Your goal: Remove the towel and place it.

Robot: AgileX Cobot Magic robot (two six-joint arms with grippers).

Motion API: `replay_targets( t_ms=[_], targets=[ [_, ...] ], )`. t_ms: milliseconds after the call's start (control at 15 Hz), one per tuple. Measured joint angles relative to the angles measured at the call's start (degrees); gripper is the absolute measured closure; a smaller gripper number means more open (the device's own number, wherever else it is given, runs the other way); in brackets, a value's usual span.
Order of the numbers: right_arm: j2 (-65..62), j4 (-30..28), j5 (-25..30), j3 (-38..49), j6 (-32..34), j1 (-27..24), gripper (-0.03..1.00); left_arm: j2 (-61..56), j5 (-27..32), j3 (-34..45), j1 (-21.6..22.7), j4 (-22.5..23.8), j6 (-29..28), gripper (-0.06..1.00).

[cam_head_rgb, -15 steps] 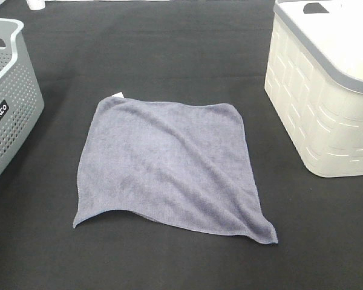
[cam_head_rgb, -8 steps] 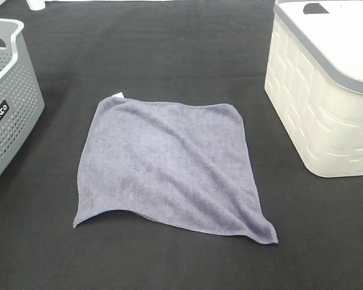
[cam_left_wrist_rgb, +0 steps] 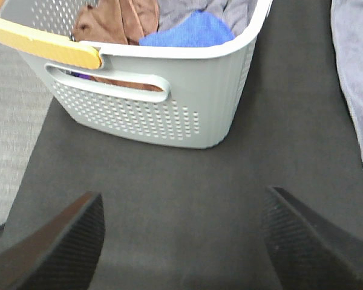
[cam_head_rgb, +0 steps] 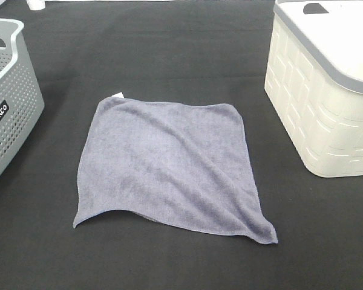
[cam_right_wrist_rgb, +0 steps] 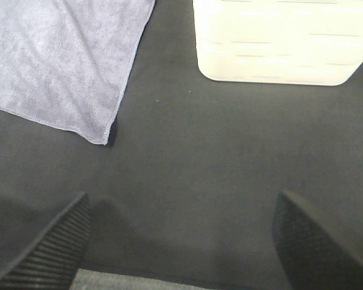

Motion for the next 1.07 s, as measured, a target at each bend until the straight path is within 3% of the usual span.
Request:
replay_targets(
  t_ms=[333,600,1067],
  targets=[
    [-4.53,-0.06,-0.46,4.41,-1.83,0.00,0.19,-12.15,0.40,1.49,0.00,-0.69,0.06,0.26],
    [-4.53,-0.34,-5.84,6.53,-1.83,0.00,0.19,-12.20,0.11,2.12,0.00,-3.67,1.26,0.26],
    [-4.53,2.06,-6.07,6.65,-1.83,0.00,0.19,-12.20,0.11,2.12,0.00,-3.72,1.32,0.26]
  ],
)
